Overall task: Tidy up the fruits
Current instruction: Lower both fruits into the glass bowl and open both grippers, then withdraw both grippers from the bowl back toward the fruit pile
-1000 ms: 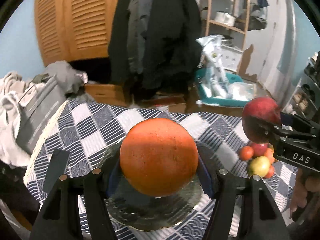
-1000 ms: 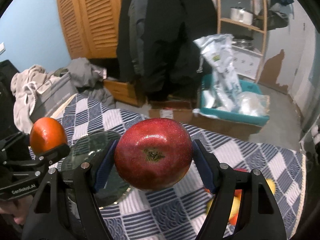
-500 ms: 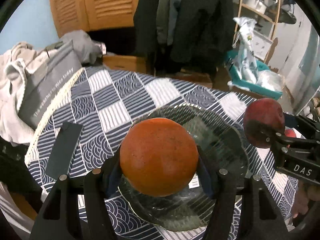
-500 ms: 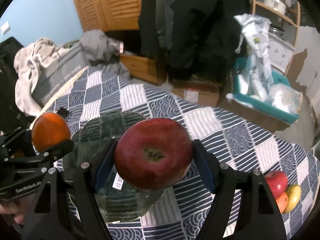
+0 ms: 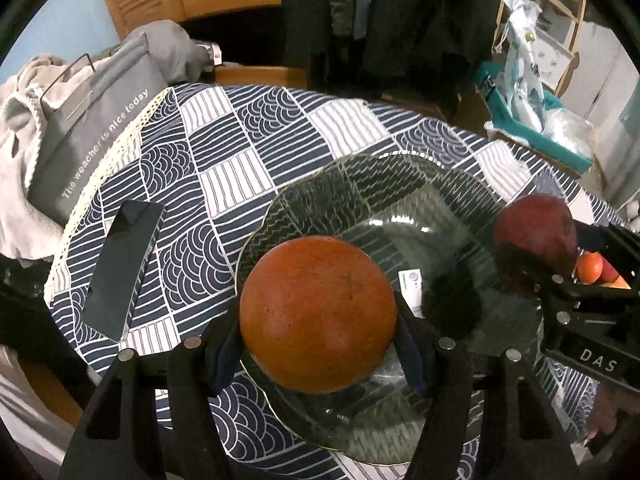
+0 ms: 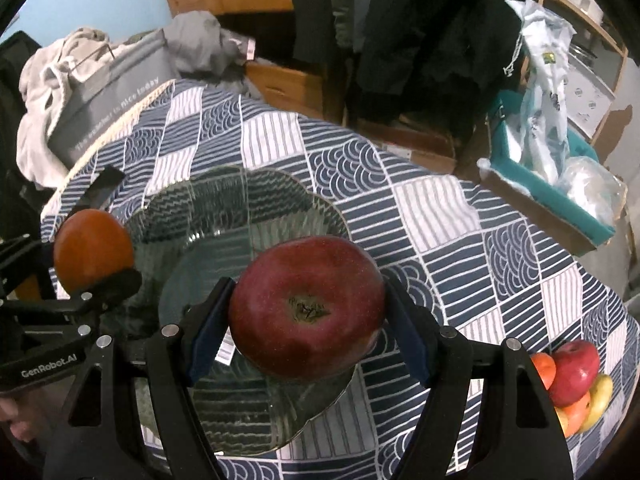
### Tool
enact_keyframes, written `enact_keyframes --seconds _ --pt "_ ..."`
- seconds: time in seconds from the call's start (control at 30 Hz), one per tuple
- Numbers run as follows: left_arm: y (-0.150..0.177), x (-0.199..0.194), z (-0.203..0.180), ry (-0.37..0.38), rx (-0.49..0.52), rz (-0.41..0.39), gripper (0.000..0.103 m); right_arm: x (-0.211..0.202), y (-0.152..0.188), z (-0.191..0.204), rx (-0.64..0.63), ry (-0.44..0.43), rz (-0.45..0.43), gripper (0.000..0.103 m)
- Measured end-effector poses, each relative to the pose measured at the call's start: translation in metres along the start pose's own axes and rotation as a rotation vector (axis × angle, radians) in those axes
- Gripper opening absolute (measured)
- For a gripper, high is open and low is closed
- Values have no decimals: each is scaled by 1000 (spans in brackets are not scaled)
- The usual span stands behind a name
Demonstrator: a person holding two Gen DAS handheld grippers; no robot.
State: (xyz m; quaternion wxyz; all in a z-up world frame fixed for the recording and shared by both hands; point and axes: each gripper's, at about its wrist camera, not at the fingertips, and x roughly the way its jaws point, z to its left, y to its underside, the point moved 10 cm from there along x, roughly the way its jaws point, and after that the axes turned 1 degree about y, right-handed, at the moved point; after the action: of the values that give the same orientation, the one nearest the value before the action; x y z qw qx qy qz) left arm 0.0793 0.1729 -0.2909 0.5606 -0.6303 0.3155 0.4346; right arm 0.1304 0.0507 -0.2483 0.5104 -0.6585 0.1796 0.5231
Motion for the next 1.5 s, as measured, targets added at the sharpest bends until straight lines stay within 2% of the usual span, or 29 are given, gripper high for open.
enact_keyframes --seconds 0.5,0.63,0.9,0.97,1.03,1.1,1.5 --pt "24 30 -2 -10 24 129 68 13 12 4 14 -34 63 75" --pt "30 34 -8 -3 36 158 68 2 2 7 31 -62 13 75" --pt "42 40 -19 8 66 210 68 -13 -10 4 61 -71 -9 78" --pt "38 36 -19 -1 62 187 75 -14 -10 1 71 -78 -13 78" --pt "27 24 -18 -17 66 120 91 -17 -11 -2 83 -81 -20 78" --pt "20 15 -19 -6 60 87 94 -19 -10 -4 90 -80 -24 78" --pt "6 -9 -30 -7 77 23 94 -48 -10 -31 135 -22 -78 78"
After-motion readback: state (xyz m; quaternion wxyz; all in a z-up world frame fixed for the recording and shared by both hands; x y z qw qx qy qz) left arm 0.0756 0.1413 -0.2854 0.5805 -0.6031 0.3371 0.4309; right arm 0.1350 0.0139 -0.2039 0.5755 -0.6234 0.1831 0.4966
